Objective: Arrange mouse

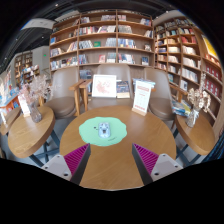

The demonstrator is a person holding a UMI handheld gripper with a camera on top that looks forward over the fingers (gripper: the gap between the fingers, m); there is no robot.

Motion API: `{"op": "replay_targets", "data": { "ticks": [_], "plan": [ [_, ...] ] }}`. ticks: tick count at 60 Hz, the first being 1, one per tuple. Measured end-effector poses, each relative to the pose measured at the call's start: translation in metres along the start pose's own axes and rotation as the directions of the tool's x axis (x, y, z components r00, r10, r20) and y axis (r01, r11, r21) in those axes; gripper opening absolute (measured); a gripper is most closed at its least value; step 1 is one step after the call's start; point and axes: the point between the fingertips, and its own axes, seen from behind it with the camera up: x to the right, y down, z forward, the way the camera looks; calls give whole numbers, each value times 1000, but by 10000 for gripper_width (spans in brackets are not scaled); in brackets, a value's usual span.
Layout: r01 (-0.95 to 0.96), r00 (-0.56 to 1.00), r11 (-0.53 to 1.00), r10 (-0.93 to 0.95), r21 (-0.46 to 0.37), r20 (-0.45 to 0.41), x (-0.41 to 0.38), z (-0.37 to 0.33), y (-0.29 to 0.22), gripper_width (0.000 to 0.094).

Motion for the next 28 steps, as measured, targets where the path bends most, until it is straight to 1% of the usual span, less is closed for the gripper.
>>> {"op": "replay_targets", "data": {
  "ticks": [7,13,18,28],
  "plan": [
    [15,1000,1000,-15,7,0,7,-55,29,855],
    [49,999,999,-49,9,-18,14,-85,50,852],
    [38,999,999,-38,-5,-12,19,-96,62,851],
    [38,999,999,-37,20,-26,26,-108,64,854]
  ]
}}
